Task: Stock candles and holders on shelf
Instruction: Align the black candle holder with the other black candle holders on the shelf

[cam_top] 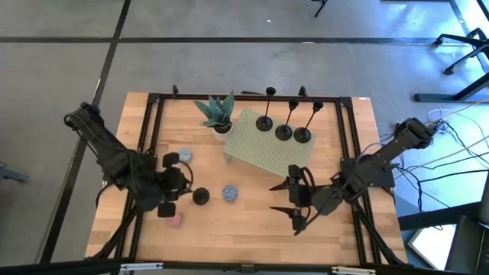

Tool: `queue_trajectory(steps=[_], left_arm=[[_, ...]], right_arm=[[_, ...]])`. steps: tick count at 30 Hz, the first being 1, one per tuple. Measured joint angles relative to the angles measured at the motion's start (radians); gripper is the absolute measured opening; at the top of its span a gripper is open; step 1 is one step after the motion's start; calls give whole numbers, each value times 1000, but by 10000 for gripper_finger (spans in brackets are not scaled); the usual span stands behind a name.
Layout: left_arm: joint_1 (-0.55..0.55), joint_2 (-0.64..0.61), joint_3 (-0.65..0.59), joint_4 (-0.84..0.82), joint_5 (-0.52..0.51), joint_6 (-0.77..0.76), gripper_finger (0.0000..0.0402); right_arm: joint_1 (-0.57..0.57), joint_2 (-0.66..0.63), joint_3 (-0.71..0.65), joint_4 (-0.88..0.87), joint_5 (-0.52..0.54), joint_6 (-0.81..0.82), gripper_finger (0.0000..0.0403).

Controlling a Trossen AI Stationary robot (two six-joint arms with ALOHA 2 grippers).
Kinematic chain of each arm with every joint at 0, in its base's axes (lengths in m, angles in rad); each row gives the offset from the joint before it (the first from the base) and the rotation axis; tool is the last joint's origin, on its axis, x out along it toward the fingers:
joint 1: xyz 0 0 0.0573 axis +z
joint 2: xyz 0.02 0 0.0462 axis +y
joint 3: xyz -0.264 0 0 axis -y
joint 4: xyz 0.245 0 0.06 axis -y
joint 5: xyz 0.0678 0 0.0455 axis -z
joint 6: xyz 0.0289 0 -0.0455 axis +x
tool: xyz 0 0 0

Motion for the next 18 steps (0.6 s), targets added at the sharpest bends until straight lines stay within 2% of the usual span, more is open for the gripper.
queue_trajectory(steps=[2,8,14,18], left_arm=[[29,-1,53,38,-20,91,122],[156,4,139,320,-43,430,111],[319,4,144,520,-136,571,117],[428,4,144,582,-93,618,103]], right_arm=[[-12,0,0,0,0,0,263],[-59,0,0,42,1,0,263],[-81,0,0,49,0,29,263],[-82,0,0,51,1,34,263]])
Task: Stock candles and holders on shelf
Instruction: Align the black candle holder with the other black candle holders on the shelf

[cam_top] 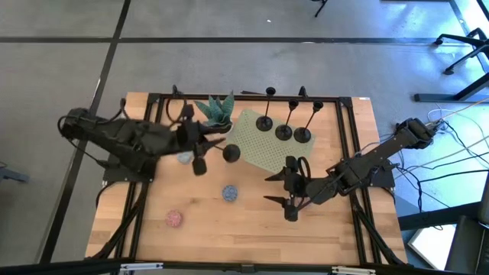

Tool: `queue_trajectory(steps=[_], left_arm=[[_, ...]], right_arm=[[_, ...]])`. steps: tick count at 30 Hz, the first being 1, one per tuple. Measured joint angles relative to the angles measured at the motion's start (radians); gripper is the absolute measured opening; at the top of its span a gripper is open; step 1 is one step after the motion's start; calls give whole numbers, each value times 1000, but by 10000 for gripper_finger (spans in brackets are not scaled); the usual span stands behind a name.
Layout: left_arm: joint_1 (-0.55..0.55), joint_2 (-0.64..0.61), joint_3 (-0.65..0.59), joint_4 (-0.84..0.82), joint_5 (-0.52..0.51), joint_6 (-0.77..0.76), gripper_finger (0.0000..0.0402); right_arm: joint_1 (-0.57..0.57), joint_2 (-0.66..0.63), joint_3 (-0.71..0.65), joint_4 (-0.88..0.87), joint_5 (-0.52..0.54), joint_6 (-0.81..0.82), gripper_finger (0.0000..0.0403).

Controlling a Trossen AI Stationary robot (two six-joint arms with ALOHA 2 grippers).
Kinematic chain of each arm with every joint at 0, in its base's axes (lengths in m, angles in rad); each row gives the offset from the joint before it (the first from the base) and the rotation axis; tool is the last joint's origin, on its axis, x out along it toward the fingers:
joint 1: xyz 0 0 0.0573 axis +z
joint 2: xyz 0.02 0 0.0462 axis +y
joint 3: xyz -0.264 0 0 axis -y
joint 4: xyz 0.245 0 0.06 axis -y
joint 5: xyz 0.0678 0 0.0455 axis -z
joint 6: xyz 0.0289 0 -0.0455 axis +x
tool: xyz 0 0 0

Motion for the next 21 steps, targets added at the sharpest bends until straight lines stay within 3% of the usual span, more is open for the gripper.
queue_trajectory(steps=[12,17,21], left_arm=[[191,125,0,119,164,99,52],[191,144,0,93,165,152,42],[174,144,0,-58,217,202,37]], right_arm=[[-1,0,0,50,61,-25,263],[-1,0,0,24,2,-48,263],[-1,0,0,-1,-2,-61,263]])
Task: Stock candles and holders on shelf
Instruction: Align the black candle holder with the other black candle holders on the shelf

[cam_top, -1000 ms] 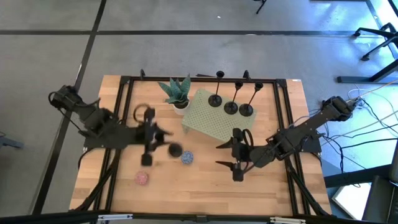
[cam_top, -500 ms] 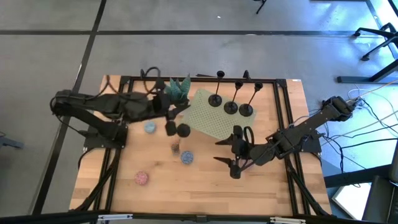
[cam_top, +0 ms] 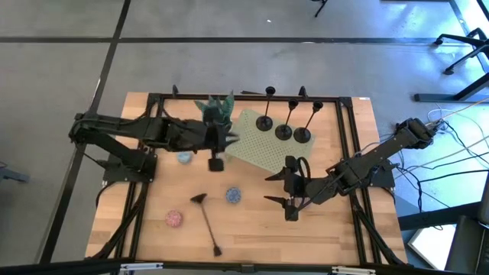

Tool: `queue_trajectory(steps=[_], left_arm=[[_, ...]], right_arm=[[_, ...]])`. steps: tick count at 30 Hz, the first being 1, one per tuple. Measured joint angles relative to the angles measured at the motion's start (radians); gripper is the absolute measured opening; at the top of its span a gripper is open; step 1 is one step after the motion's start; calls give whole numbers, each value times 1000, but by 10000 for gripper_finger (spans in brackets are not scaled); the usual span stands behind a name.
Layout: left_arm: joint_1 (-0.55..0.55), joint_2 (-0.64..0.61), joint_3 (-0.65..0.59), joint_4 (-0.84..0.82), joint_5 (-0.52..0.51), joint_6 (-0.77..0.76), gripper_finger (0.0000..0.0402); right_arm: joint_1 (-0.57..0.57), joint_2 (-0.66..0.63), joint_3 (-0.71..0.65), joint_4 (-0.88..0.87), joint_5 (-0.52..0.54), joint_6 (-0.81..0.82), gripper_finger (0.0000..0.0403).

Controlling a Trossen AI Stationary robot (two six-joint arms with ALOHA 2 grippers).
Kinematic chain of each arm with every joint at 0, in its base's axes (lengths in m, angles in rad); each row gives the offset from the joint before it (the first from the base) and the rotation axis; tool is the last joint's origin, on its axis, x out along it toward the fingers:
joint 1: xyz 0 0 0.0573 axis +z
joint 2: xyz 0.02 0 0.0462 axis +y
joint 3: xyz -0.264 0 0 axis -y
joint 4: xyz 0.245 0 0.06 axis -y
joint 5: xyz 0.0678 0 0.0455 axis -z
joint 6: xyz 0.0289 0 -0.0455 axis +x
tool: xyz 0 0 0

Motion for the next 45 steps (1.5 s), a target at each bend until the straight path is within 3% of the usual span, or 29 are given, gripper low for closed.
queue_trajectory(steps=[3,5,11,15,22,33,45], left_arm=[[-15,0,0,-188,151,21,38],[-31,8,0,-274,252,-46,42],[-111,58,0,-465,399,-242,80],[-178,113,0,-589,395,-365,119],[-322,231,0,-669,410,-378,158],[-500,418,0,-671,475,-400,162],[-568,590,0,-588,574,-371,162]], right_arm=[[0,0,0,-23,0,0,263],[0,0,0,-32,0,1,264],[-1,0,0,-40,0,1,264],[-1,0,0,-40,-1,1,264],[-1,0,0,-40,-3,1,264],[-1,0,0,-40,-45,1,264],[-1,0,0,-39,-45,-7,264]])
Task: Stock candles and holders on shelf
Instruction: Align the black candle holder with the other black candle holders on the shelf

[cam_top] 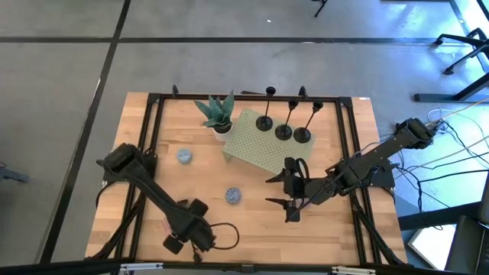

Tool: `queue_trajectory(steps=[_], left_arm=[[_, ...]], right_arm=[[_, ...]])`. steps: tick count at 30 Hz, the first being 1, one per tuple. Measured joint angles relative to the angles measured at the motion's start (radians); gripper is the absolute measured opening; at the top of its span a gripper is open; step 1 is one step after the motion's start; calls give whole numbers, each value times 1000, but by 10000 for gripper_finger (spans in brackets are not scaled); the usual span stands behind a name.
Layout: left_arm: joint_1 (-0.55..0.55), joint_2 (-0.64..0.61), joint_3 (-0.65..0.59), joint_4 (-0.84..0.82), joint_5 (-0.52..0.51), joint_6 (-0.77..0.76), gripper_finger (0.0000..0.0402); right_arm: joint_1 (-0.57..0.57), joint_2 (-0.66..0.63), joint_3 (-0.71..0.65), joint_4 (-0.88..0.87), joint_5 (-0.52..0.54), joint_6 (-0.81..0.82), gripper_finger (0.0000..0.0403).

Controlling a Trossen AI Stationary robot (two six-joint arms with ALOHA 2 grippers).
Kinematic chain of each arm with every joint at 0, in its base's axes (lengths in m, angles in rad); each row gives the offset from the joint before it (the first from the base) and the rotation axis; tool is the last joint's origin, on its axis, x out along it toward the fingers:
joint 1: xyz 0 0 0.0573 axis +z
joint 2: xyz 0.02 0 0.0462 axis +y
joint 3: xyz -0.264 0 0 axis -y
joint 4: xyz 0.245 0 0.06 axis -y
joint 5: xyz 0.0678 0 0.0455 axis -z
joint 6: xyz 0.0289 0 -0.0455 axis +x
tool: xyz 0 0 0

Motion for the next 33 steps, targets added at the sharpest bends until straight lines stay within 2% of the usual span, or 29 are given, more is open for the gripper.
queue_trajectory(steps=[6,12,16,22,26,29,33], left_arm=[[-5,43,0,61,-1,86,159],[1,45,0,100,-7,140,138],[4,45,0,113,-6,133,122],[4,45,-71,159,25,81,113],[4,45,-96,185,6,97,108],[4,45,-98,190,5,130,92],[3,45,-98,190,3,168,49]], right_arm=[[0,0,0,0,0,-8,264],[0,0,0,0,0,-18,264],[0,0,0,0,0,-18,264],[0,0,0,0,0,-19,263],[0,0,0,0,-1,-42,263],[0,0,0,0,0,-48,263],[0,0,0,0,0,-48,263]])
